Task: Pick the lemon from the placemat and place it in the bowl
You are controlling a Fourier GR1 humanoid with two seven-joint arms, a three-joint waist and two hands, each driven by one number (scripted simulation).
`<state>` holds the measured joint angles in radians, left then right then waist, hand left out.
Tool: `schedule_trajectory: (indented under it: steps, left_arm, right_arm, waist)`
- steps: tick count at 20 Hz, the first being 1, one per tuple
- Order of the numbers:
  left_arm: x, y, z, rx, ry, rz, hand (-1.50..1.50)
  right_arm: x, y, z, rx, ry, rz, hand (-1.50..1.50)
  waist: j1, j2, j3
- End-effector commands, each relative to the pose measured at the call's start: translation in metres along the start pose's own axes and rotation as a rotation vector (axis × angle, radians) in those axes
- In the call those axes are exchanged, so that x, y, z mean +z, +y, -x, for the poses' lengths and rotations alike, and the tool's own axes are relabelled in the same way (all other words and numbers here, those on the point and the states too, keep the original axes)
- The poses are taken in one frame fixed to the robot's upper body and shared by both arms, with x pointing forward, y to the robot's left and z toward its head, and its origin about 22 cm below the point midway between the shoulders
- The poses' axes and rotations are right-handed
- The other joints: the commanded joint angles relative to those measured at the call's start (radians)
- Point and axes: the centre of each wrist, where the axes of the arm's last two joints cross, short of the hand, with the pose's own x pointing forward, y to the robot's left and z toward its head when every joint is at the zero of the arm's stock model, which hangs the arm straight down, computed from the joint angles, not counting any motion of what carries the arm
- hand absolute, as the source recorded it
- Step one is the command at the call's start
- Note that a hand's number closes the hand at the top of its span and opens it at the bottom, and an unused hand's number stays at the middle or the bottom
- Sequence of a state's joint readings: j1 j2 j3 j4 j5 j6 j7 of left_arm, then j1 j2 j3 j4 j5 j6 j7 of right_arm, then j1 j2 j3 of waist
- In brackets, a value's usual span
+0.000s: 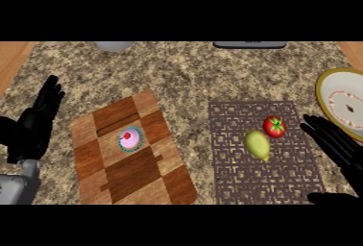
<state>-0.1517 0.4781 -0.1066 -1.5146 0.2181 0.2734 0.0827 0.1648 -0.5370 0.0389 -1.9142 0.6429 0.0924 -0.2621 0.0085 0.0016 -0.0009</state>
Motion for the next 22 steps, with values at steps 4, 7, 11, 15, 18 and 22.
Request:
schedule_trajectory:
  steps: [4,7,11,15,18,22]
  left_arm:
    - [0.002,0.022,0.0,0.004,0.009,-0.006,0.0]
    - [0.007,0.002,0.007,0.003,0.006,0.0,0.0]
    - [-0.01,0.014,0.01,0.013,0.009,-0.002,0.0]
    - [-0.009,-0.005,0.004,0.018,0.011,-0.007,0.0]
    - [0.004,-0.013,0.02,0.003,0.014,0.009,0.0]
    - [-0.001,-0.001,0.02,-0.01,-0.011,-0.015,0.0]
  right_arm:
    - [-0.022,0.018,-0.016,0.07,0.085,-0.169,-1.5]
    - [-0.037,0.028,0.0,0.126,0.099,-0.169,-1.5]
    - [-0.03,0.027,-0.013,0.171,0.048,-0.028,-1.5]
    - [-0.051,0.066,-0.022,0.192,0.048,0.017,-1.5]
    - [-0.049,0.066,-0.026,0.159,0.048,-0.005,-1.5]
    - [-0.054,0.093,-0.008,0.169,0.066,-0.093,-1.5]
  waist:
    - [-0.005,-0.002,0.001]
    - [-0.005,-0.001,0.001]
    - [-0.012,-0.002,0.001]
    - [-0.009,-0.001,0.001]
    - [-0.01,-0.002,0.001]
    - [-0.009,-0.001,0.001]
